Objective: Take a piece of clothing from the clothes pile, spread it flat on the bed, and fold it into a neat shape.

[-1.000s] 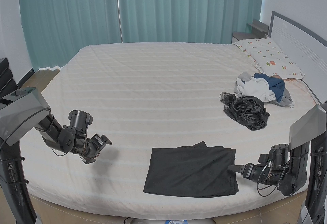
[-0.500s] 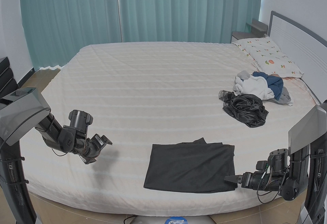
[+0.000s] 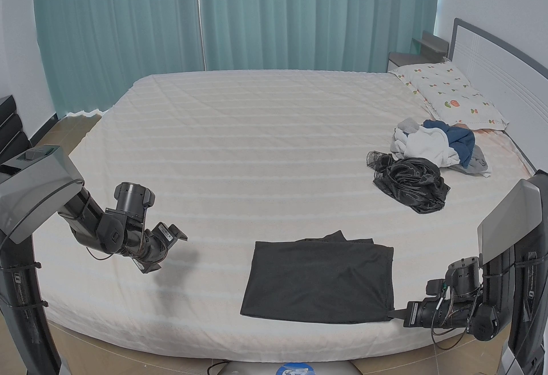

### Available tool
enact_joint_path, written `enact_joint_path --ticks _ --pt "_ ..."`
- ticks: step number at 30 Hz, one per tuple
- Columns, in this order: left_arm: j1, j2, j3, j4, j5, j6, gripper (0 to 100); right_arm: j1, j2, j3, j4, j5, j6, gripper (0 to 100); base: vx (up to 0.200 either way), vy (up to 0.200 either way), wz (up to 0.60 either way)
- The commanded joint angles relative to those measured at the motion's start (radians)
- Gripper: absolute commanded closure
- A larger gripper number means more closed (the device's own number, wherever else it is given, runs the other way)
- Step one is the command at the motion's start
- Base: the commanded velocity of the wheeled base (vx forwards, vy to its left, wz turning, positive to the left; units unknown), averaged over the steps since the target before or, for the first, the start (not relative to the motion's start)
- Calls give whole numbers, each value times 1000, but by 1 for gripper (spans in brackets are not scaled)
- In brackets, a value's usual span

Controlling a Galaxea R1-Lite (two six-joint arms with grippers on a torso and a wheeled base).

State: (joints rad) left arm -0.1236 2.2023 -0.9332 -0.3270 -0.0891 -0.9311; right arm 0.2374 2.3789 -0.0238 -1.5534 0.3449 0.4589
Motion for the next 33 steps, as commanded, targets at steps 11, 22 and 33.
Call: enact_joint_path --ticks 11,22,33 --pt "-1 0 -1 0 0 -2 0 -35 -9 24 3 -1 -45 100 0 0 0" --pt "-1 0 -1 -1 2 0 0 -43 -35 24 41 -1 -63 0 0 0 0" --pt "-1 4 -12 -1 8 -15 0 -118 -32 -171 26 2 99 0 0 0 0"
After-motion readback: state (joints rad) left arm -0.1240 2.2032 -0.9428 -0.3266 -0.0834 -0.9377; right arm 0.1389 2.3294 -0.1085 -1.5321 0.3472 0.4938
